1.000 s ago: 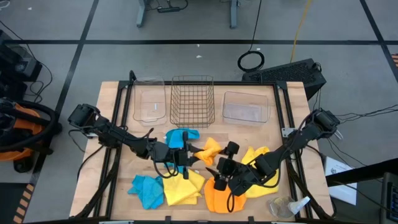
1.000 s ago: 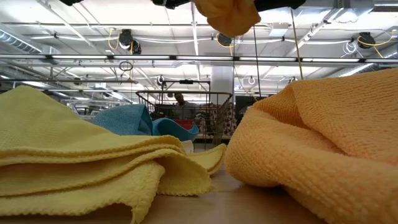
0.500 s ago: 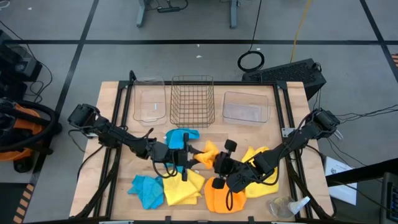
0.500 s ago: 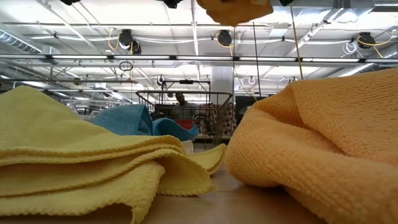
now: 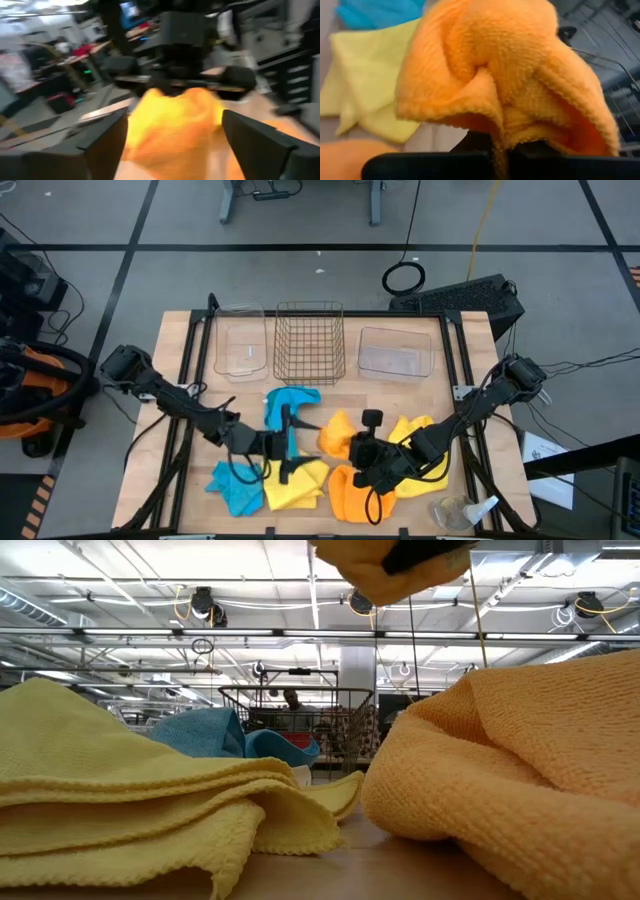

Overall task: Sort microfiber towel by color & place in baskets
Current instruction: Put the top orange microfiber cloth into the left transparent bin

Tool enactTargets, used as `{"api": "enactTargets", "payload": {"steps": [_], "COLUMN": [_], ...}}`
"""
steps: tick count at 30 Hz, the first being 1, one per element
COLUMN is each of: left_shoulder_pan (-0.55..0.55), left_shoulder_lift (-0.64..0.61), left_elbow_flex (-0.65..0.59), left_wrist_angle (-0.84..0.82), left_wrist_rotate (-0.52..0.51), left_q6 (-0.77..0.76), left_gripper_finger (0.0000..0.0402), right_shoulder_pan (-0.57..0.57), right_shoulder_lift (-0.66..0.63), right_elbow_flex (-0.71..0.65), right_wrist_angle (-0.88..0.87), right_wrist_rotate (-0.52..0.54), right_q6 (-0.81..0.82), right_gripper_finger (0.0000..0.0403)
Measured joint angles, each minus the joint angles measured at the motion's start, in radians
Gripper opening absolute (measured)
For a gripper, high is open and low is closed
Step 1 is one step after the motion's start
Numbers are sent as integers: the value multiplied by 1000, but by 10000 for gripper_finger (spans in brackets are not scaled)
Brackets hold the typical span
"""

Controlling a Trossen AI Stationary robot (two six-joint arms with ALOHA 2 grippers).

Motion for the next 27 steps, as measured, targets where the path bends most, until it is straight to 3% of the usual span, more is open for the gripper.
{"api": "enactTargets", "payload": {"steps": [6, 12, 18, 27], "left_shoulder_pan": [-2, -3, -1, 67], "left_shoulder_lift": [15, 45, 108, 174], "left_elbow_flex": [0, -1, -1, 20], "left_wrist_angle": [13, 59, 174, 167], "left_wrist_rotate": [49, 104, 97, 73], "left_q6": [-27, -5, 155, 192], "left_gripper_finger": [371, 373, 373, 371], "right_shoulder_pan": [16, 0, -21, -28], "right_shoulder_lift": [0, 0, 0, 0], "right_elbow_flex": [0, 0, 0, 0], "right_wrist_angle": [46, 62, 69, 69], "right_wrist_rotate": [-28, -28, -51, -103], "right_q6": [-187, -210, -211, -206], "right_gripper_finger": [8, 8, 8, 8]}}
